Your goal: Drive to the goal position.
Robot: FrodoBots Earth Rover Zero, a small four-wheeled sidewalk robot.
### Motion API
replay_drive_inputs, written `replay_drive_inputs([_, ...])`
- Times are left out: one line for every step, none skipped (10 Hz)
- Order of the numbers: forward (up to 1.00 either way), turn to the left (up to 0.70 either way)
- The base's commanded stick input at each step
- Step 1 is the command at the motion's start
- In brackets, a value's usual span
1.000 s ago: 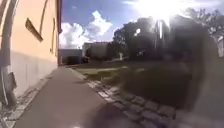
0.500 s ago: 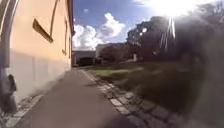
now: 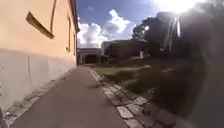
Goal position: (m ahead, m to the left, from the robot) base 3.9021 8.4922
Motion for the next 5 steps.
replay_drive_inputs([0.7, 0.0])
replay_drive_inputs([0.7, 0.03])
replay_drive_inputs([0.7, 0.22])
replay_drive_inputs([0.7, 0.32])
replay_drive_inputs([0.7, 0.35])
